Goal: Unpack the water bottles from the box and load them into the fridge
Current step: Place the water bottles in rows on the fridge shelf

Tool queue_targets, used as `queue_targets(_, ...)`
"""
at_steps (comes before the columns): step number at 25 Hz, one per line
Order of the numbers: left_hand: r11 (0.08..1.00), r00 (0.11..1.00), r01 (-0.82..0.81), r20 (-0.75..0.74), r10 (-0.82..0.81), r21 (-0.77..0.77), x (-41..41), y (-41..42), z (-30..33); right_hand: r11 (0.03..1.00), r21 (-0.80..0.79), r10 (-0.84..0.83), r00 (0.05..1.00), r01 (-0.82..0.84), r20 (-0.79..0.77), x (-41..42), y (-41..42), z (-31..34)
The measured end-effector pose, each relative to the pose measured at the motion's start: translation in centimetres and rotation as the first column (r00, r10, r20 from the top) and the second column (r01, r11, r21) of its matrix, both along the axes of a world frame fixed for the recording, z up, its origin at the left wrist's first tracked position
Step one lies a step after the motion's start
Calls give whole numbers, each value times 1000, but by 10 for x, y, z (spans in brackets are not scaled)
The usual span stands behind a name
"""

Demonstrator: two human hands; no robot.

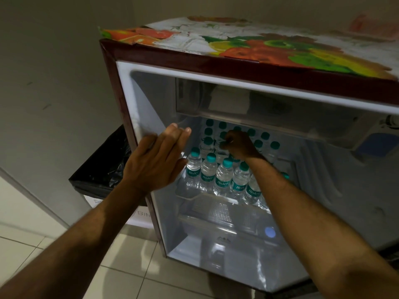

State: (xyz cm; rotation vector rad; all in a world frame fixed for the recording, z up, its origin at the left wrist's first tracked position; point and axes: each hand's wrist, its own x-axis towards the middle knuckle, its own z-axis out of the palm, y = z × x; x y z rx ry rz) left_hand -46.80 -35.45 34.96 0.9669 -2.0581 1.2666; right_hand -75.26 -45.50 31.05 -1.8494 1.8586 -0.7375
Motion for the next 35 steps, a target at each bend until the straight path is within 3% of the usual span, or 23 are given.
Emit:
queue_targets(4, 998, 1000, -12, 28, 10, 62, 0, 3, 1, 978, -121, -144, 971, 169, 192, 26, 45, 7)
queue_targets(6, 993, 1000, -8, 14, 6, 116, 0, 7, 1, 981, -151, -73, 949, 124, 307, 49, 84, 4)
queue_targets(9, 953, 987, 119, -134, -84, 277, -2, 21, -13, 948, -317, 79, 936, 36, 343, 86, 135, -25)
queue_targets(13, 831, 946, 250, -307, -102, 497, 17, 86, -80, 998, -62, 59, 875, -33, 481, 129, 209, -86)
queue_targets(19, 523, 888, 164, -357, 291, 836, 86, 238, -222, 948, 213, 139, 907, -238, 397, 167, 311, -209)
queue_targets(25, 214, 852, 94, -190, 488, 972, 139, 376, -336, 783, 451, 290, 893, -427, 343, 209, 411, -311)
queue_targets(28, 27, 789, 39, -48, 613, 999, 152, 440, -370, 661, 536, 370, 849, -526, 377, 232, 462, -360)
queue_targets(31, -72, 724, 21, 35, 689, 997, 158, 491, -402, 537, 573, 514, 779, -619, 360, 257, 503, -398)
queue_targets(35, -169, 697, 14, 112, 708, 986, 164, 542, -435, 429, 476, 730, 606, -767, 318, 289, 545, -434)
